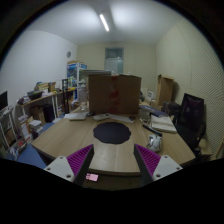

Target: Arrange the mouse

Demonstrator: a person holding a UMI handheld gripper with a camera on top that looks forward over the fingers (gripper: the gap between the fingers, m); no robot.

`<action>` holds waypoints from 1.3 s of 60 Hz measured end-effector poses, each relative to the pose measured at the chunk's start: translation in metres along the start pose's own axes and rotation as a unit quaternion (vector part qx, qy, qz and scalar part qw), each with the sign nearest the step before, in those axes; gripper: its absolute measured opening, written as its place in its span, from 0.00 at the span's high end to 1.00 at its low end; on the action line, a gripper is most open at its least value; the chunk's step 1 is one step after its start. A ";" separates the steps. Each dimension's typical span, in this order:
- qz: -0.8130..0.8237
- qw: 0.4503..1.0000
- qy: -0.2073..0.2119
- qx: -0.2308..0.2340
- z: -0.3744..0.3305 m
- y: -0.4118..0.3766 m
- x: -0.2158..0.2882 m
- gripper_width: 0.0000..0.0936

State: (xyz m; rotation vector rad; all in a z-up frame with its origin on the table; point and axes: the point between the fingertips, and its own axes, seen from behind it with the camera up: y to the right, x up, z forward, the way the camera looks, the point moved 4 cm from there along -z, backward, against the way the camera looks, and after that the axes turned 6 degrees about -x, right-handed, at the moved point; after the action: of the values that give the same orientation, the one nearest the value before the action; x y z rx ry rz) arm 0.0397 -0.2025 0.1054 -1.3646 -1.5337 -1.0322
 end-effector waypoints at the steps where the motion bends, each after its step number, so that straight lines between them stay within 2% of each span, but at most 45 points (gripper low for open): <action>1: -0.002 1.000 -0.002 0.000 0.001 0.000 -0.001 0.11; 8: -0.004 1.000 -0.015 -0.010 0.013 0.009 -0.011 0.11; 9: -0.005 1.000 -0.016 -0.018 -0.007 0.002 -0.012 0.11; 15: -0.005 0.999 -0.022 -0.040 0.019 0.030 -0.032 0.11; 16: -0.008 0.998 -0.025 -0.048 0.003 0.030 -0.014 0.11; 18: -0.007 0.998 -0.026 -0.060 0.003 0.044 -0.023 0.11; 25: 0.000 0.995 -0.040 -0.094 0.027 0.085 -0.029 0.11; 38: 0.007 0.989 -0.059 -0.137 0.113 0.149 -0.037 0.11; 49: 0.033 0.987 -0.087 -0.132 0.169 0.170 -0.040 0.12; 52: 0.034 0.986 -0.099 -0.130 0.175 0.169 -0.044 0.15; 53: 0.034 0.985 -0.104 -0.131 0.176 0.169 -0.046 0.11; 54: 0.033 0.985 -0.108 -0.131 0.178 0.169 -0.048 0.27; 57: 0.041 0.986 -0.104 -0.122 0.181 0.166 -0.047 0.36; 68: 0.030 0.986 -0.078 -0.142 0.178 0.166 -0.047 0.54; 73: 0.008 0.987 -0.072 -0.145 0.172 0.164 -0.043 0.57; 78: 0.022 0.990 -0.038 -0.131 0.164 0.150 -0.008 0.57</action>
State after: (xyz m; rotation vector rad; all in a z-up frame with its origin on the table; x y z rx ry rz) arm 0.1802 -0.0390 0.0527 -1.6275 -1.4535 -1.1979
